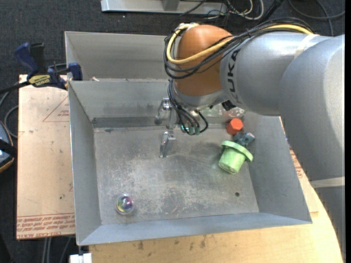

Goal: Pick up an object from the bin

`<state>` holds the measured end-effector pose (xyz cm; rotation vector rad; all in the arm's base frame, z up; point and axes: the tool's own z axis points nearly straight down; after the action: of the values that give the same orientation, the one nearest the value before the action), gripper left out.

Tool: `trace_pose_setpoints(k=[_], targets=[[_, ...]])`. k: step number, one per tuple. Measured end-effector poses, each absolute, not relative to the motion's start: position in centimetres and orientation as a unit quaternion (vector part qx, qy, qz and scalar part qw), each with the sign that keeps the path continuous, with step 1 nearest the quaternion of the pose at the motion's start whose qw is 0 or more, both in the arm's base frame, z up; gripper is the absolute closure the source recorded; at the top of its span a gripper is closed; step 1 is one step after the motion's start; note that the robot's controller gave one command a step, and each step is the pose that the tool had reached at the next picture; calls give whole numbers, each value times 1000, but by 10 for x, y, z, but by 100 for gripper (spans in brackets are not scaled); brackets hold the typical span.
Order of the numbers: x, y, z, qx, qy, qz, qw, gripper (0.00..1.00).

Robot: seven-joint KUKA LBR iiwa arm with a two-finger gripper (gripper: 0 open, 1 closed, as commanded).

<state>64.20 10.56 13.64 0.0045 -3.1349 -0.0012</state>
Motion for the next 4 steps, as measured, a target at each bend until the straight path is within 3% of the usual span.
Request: trace_pose_setpoints(k=[1, 2, 3, 4], targets=[[653, 68, 191, -72, -997, -1, -4, 0], [550, 13, 185, -205, -979, 1, 2, 0], [607, -47, 94, -248, -969, 1, 1, 0], [598, -107, 75, -246, -969, -3, -3, 0]])
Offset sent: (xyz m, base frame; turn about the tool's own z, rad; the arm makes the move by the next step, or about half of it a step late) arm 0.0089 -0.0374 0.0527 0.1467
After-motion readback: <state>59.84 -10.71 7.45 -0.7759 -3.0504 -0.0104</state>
